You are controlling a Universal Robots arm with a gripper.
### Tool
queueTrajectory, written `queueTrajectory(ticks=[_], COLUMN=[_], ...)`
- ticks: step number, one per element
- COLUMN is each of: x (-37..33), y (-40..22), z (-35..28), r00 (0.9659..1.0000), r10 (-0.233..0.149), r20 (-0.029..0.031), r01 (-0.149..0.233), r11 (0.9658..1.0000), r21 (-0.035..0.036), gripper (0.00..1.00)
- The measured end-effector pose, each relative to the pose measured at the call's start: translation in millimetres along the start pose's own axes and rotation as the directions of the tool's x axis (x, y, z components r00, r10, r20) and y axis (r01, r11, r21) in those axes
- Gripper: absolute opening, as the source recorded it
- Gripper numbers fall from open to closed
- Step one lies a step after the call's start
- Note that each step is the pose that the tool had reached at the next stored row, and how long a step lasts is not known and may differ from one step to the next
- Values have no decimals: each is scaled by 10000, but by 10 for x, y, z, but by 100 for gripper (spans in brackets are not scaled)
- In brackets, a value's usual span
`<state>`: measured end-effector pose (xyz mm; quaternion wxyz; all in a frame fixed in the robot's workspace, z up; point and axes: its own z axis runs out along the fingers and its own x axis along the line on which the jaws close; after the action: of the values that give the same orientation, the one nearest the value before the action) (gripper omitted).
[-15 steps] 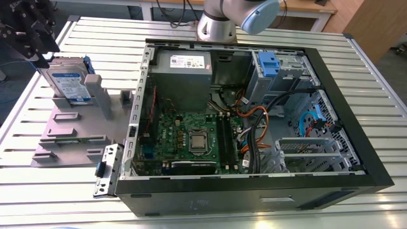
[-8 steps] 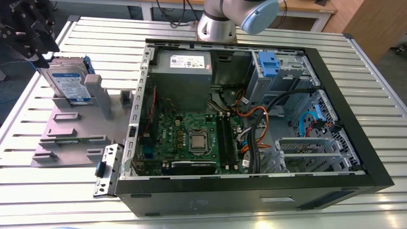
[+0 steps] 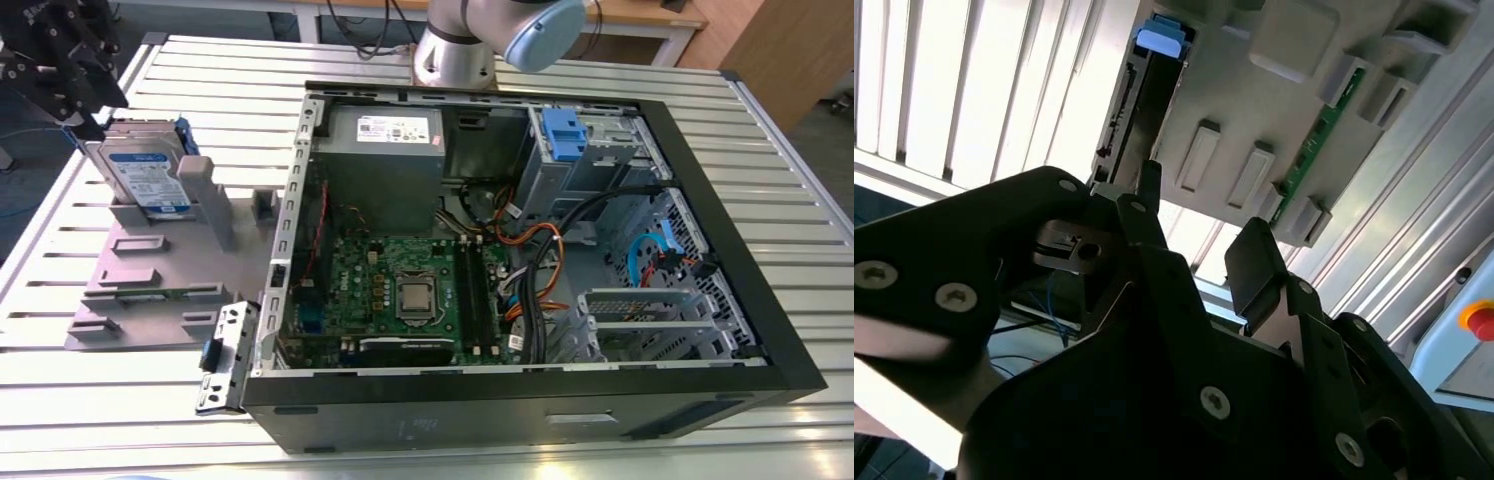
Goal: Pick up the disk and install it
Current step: 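Pick up the disk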
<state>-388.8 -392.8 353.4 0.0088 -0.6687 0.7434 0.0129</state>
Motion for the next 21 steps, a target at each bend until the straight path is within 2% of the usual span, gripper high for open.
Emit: queueTrajectory(ticks=[11, 17, 21], x=[-3, -1, -10], y=[55, 70, 75], z=[22, 36, 45], r00=[10000, 9988, 9987], r10=[-25, -485, -501], r20=[-1, -5, -4], r01=[25, 485, 501], r11=[10000, 9988, 9987], r21=[-1, -17, -15], gripper=[53, 53, 53])
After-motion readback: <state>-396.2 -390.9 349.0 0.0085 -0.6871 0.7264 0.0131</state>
